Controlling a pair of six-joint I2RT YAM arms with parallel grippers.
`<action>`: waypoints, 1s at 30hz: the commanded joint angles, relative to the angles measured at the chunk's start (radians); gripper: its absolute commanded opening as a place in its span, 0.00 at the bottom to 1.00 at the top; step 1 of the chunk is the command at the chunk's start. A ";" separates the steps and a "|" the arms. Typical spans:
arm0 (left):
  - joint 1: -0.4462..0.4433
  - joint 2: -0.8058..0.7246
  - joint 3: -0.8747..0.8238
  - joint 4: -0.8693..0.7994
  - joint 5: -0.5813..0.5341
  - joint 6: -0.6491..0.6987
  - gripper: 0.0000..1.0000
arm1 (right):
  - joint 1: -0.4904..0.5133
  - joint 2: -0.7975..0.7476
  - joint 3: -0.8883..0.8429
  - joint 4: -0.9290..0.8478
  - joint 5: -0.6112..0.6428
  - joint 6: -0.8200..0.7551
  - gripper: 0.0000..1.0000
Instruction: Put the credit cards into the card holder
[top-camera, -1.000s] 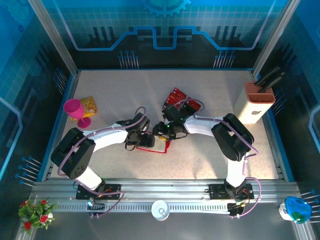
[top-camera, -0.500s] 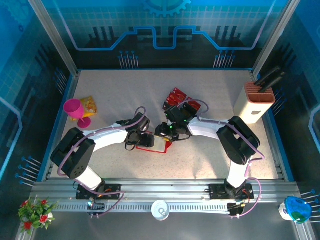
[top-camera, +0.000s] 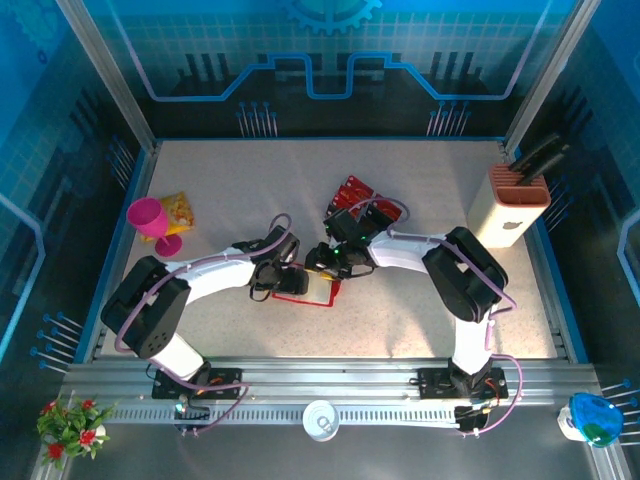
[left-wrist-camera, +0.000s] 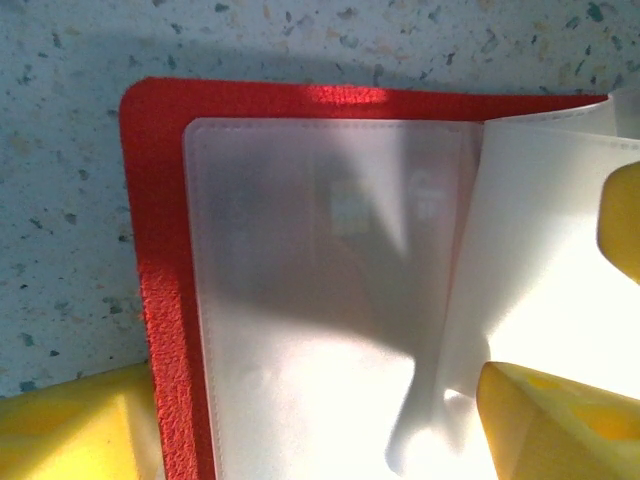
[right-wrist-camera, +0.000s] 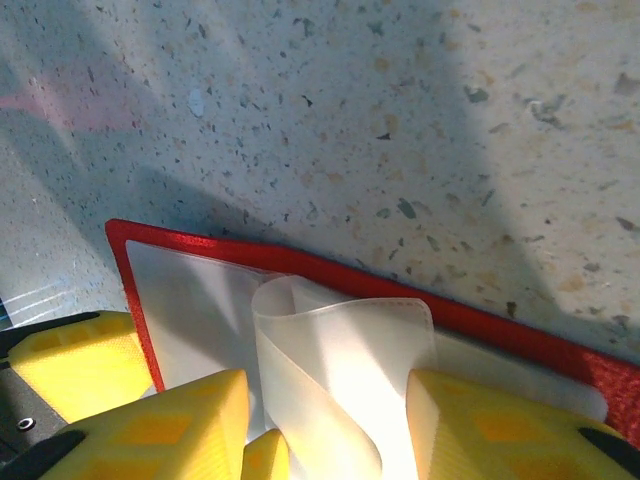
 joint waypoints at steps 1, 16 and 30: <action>-0.010 0.016 -0.038 0.003 0.052 -0.004 0.81 | 0.009 0.015 0.029 -0.025 -0.025 -0.016 0.44; 0.038 -0.290 0.051 -0.133 0.021 -0.086 0.99 | 0.058 -0.011 0.143 -0.080 -0.021 -0.003 0.46; 0.084 -0.408 0.036 -0.175 0.016 -0.131 0.99 | 0.125 0.214 0.283 -0.046 0.002 0.057 0.47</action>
